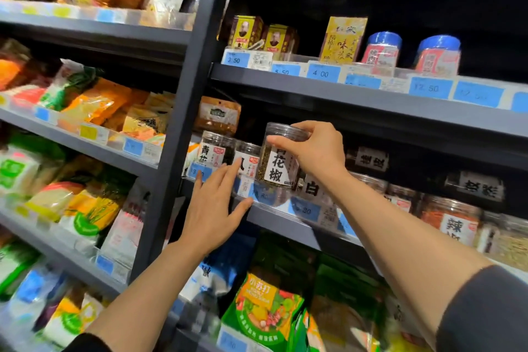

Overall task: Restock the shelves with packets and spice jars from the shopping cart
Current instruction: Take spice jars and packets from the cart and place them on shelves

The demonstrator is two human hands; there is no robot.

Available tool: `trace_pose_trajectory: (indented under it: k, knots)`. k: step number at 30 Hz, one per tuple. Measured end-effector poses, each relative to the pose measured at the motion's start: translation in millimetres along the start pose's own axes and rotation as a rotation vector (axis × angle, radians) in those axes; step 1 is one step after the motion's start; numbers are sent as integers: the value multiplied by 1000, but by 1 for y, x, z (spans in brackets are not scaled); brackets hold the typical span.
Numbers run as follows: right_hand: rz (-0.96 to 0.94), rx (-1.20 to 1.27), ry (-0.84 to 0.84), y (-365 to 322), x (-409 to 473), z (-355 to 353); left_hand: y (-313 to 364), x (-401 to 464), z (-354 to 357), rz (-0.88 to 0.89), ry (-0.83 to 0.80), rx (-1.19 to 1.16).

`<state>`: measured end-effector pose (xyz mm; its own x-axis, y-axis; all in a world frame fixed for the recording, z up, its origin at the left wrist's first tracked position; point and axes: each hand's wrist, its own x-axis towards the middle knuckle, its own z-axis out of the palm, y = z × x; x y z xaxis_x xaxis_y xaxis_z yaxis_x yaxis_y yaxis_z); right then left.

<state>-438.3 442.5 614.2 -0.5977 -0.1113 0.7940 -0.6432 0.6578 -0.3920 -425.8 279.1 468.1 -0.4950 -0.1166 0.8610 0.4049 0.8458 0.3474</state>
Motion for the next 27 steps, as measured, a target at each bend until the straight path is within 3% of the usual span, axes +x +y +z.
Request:
trace_pose_trajectory:
  k: [10,15,20,27]
  knots:
    - [-101,-343,89,-7,-1,5,-11,1,10,97,48,43]
    - [-79,-387,-21,6,9,0,-9,0,15,109,0,71]
    - [-73,-243,-355,19,17,-17,-8,3,23,115,-52,87]
    - [-176,-409,-254,20,9,-7,-4,4,22,95,-49,78]
